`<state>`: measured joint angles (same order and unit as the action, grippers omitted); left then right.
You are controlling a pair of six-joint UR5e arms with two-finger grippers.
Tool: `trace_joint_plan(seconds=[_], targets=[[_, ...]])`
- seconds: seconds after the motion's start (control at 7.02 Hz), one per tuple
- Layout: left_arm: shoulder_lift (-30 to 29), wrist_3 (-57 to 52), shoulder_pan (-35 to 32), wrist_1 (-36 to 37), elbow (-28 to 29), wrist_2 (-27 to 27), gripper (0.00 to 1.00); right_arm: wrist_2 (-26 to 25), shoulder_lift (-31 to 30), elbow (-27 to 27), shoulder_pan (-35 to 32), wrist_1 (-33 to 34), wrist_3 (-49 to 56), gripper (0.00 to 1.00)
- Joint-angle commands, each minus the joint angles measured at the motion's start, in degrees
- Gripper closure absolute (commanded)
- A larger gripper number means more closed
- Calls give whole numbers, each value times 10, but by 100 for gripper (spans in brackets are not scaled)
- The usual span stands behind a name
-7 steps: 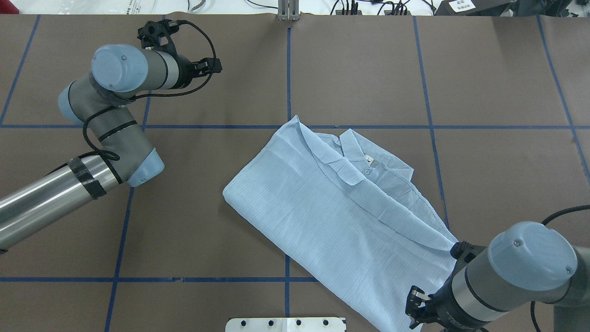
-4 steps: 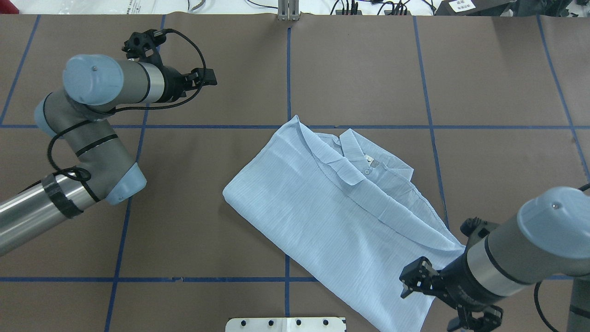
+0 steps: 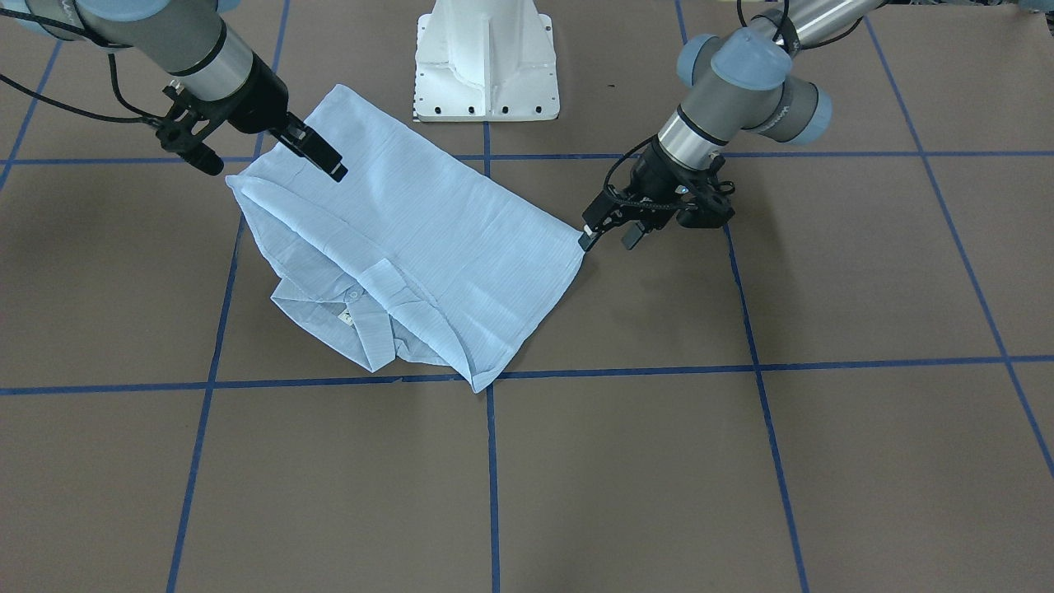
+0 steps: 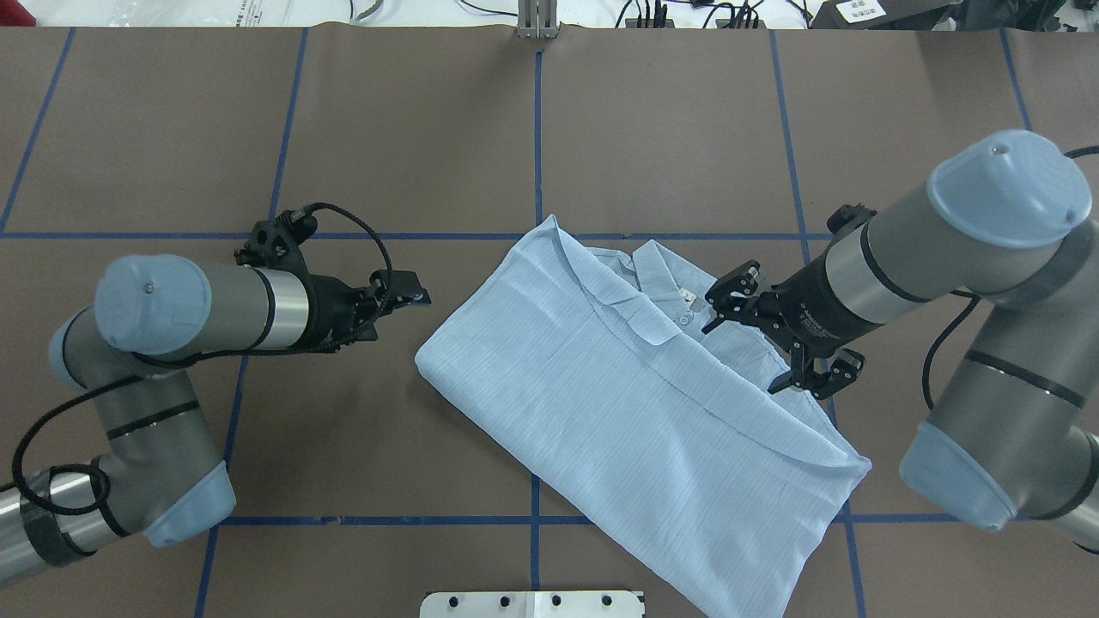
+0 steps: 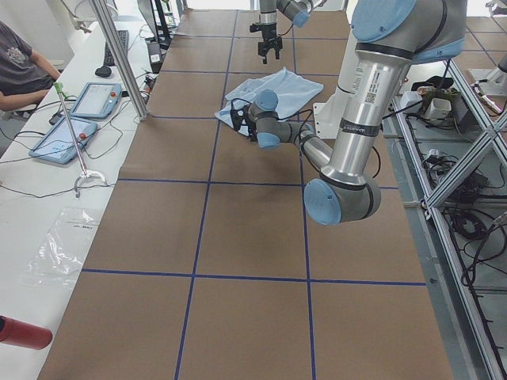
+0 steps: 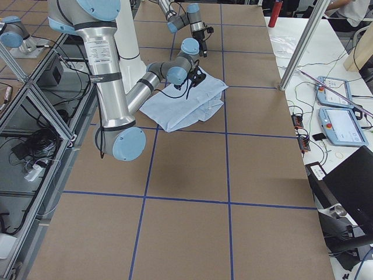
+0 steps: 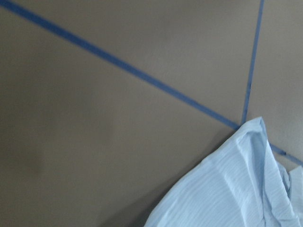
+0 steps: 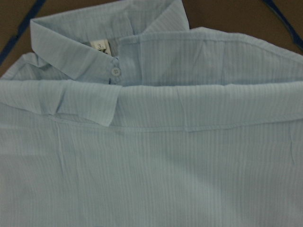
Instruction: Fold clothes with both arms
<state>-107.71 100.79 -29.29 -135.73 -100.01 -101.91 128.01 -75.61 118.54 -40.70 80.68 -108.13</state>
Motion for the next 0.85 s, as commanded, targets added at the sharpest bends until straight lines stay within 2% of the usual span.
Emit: trace_joint_plan(seconds=[0.0, 0.14, 0.28, 0.43, 0.57, 0.71], targets=[[-8, 23, 62, 0, 23, 40, 1, -5, 8, -32, -11, -1, 25, 0], [-9, 23, 63, 1, 26, 40, 5, -5, 7, -32, -10, 0, 26, 0], [-13, 24, 63, 1, 33, 42, 29, -5, 6, -32, -10, 0, 25, 0], [-14, 51, 64, 1, 31, 43, 90, -6, 8, -32, -8, 0, 25, 0], [-14, 53, 64, 1, 30, 42, 100, -9, 7, -32, -8, 0, 25, 0], [-14, 54, 64, 4, 25, 43, 100, -19, 8, -32, -7, 0, 24, 0]])
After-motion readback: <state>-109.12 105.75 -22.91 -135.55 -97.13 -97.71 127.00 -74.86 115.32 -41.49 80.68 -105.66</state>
